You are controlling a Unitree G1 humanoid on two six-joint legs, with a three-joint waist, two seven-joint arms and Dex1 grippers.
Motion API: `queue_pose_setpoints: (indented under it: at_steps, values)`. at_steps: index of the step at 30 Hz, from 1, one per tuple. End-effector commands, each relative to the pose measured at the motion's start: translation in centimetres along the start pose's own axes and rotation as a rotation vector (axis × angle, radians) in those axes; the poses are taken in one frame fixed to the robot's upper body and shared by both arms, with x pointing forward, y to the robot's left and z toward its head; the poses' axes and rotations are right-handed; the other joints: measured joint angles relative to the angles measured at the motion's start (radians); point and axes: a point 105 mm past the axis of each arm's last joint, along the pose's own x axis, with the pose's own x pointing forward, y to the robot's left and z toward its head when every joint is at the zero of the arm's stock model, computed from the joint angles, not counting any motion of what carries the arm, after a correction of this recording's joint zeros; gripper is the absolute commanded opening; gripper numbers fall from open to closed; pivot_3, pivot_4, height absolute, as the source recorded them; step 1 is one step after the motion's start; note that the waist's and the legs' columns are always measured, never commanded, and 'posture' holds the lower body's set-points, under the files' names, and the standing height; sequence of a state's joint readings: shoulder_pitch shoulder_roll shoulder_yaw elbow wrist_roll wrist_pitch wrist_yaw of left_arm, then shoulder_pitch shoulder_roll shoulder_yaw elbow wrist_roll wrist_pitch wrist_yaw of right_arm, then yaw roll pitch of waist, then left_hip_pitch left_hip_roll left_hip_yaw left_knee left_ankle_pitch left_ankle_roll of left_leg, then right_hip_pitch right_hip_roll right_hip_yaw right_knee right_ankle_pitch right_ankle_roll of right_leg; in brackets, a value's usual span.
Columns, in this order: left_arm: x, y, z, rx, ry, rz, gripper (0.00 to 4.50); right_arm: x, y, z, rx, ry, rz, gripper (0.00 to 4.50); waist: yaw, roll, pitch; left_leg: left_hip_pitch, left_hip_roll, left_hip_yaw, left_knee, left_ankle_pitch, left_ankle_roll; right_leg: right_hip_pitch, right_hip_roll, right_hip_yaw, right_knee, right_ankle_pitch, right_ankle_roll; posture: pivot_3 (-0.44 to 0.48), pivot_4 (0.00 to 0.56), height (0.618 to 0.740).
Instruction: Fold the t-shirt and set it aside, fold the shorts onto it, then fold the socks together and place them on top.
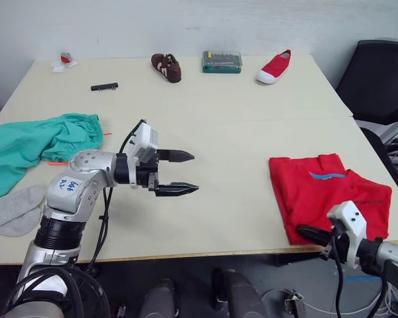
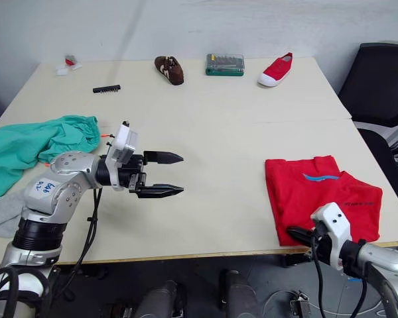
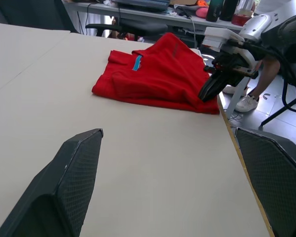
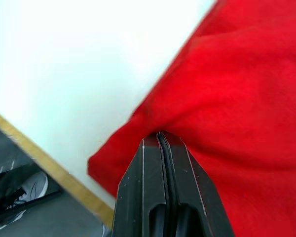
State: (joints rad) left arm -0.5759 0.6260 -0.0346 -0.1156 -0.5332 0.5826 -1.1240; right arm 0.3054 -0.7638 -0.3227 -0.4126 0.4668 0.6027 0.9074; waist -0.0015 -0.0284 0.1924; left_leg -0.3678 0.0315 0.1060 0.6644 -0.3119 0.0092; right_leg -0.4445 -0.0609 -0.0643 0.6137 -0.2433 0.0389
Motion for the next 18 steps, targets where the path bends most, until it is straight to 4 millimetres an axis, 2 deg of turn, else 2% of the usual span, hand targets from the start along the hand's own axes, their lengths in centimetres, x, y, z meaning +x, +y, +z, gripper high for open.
queue_pose_setpoints:
  at_steps: [1, 2, 4, 6, 9, 13, 15, 18]
  values:
    - [-1.4, -0.3, 0.9, 0.046, -0.013, 0.057, 4.5, -0.4, -0.3, 2.3, -0.207, -0.013, 0.004, 0.02, -0.002, 0.0, 0.0, 0.0, 0.0, 0.0, 0.0, 0.0, 0.001, 0.0, 0.0, 0.0, 0.0, 0.0, 0.0, 0.0, 0.15, 0.74]
    - [-2.3, -0.4, 0.7, 0.039, -0.009, 0.096, 4.5, -1.4, -1.3, 5.3, -0.304, -0.065, -0.027, 0.02, -0.007, 0.0, 0.0, 0.0, 0.0, 0.0, 0.0, -0.001, 0.001, 0.0, 0.0, 0.0, 0.0, 0.0, 0.0, 0.0, 0.15, 0.74]
    - [-3.5, -0.6, 0.5, 0.028, -0.002, 0.157, 4.5, -2.8, -1.9, 9.6, -0.387, -0.159, -0.037, 0.02, -0.014, 0.001, 0.001, 0.0, 0.0, 0.003, 0.0, -0.001, 0.002, -0.001, 0.0, 0.002, 0.0, 0.0, 0.0, 0.0, 0.15, 0.74]
    - [-4.8, -0.8, 0.1, 0.013, 0.011, 0.216, 4.5, -3.1, -0.6, 12.4, -0.38, -0.246, 0.051, 0.02, -0.017, 0.0, 0.001, 0.0, 0.0, 0.003, 0.001, -0.001, 0.003, -0.001, 0.0, 0.002, 0.0, 0.0, 0.0, 0.0, 0.15, 0.74]
    - [-6.9, -1.0, -0.5, -0.008, 0.039, 0.322, 4.5, -2.7, 1.3, 15.5, -0.343, -0.345, 0.18, 0.02, -0.009, -0.003, 0.0, 0.0, 0.002, -0.003, 0.0, -0.001, 0.0, 0.0, 0.002, -0.002, 0.0, -0.001, -0.003, 0.0, 0.15, 0.74]
    - [-10.9, -1.3, -1.9, -0.021, 0.117, 0.531, 4.5, -1.3, 4.0, 18.8, -0.317, -0.425, 0.356, 0.89, -0.003, -0.002, 0.001, 0.0, 0.003, -0.003, 0.0, -0.002, -0.002, -0.002, 0.001, -0.003, 0.003, -0.003, -0.006, 0.0, 0.15, 0.74]
    - [-13.6, -1.9, -2.9, -0.023, 0.185, 0.655, 4.5, -0.4, 5.6, 20.0, -0.323, -0.45, 0.441, 1.61, -0.005, -0.002, 0.001, -0.001, 0.003, -0.003, 0.0, -0.003, -0.001, -0.002, 0.0, -0.003, 0.003, -0.003, -0.006, 0.0, 0.15, 0.74]
    - [-16.4, -2.7, -3.8, -0.019, 0.262, 0.789, 4.5, 0.5, 6.6, 20.7, -0.331, -0.46, 0.502, 2.66, -0.004, -0.002, 0.001, -0.001, 0.003, -0.003, 0.0, -0.004, 0.0, -0.002, -0.001, -0.004, 0.003, -0.003, -0.007, 0.0, 0.15, 0.74]
